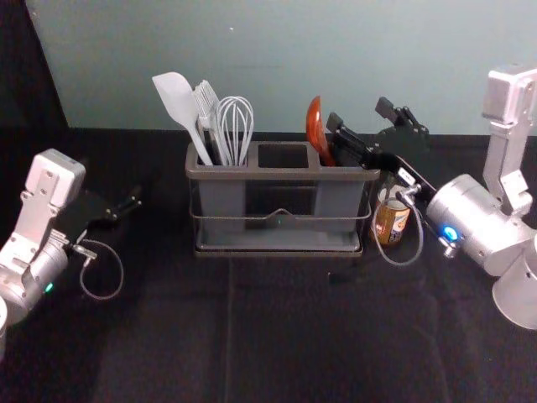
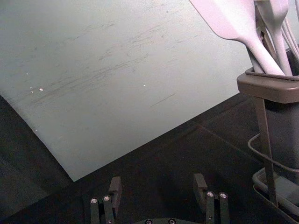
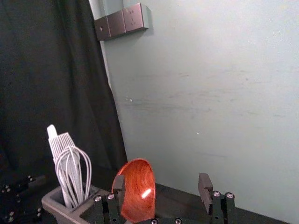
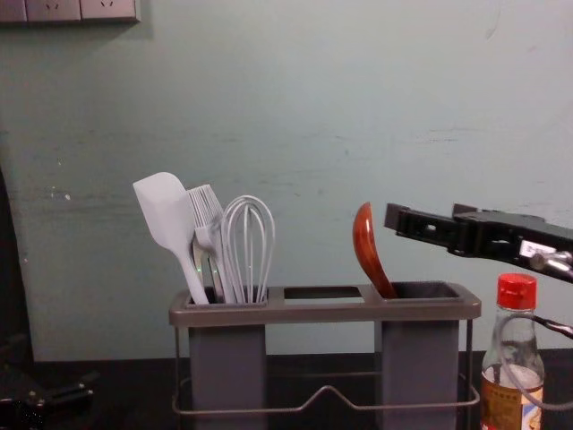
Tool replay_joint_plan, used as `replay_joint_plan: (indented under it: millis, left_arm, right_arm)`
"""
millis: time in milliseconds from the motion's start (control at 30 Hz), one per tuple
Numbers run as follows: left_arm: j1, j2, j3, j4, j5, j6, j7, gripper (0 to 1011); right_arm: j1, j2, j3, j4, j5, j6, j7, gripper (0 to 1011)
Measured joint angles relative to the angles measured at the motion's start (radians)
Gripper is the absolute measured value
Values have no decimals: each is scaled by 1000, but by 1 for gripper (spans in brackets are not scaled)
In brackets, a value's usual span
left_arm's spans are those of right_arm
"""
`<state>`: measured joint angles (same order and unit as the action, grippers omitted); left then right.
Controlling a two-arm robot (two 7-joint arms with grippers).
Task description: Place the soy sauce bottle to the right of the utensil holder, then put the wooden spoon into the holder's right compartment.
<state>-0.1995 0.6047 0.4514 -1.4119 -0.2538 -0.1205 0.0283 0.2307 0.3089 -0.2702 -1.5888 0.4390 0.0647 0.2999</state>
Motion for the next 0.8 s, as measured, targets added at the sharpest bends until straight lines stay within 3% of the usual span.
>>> replay_joint_plan:
  millis: [433, 800]
  left_arm:
    - [0, 0, 0, 0, 0, 0, 0, 1005]
    - [0, 0, 0, 0, 0, 0, 0, 1005]
  right_arm:
    - [-120, 77, 51, -130, 32, 31, -8, 1003]
    - [-215, 132, 107, -164, 40, 12, -13, 1003]
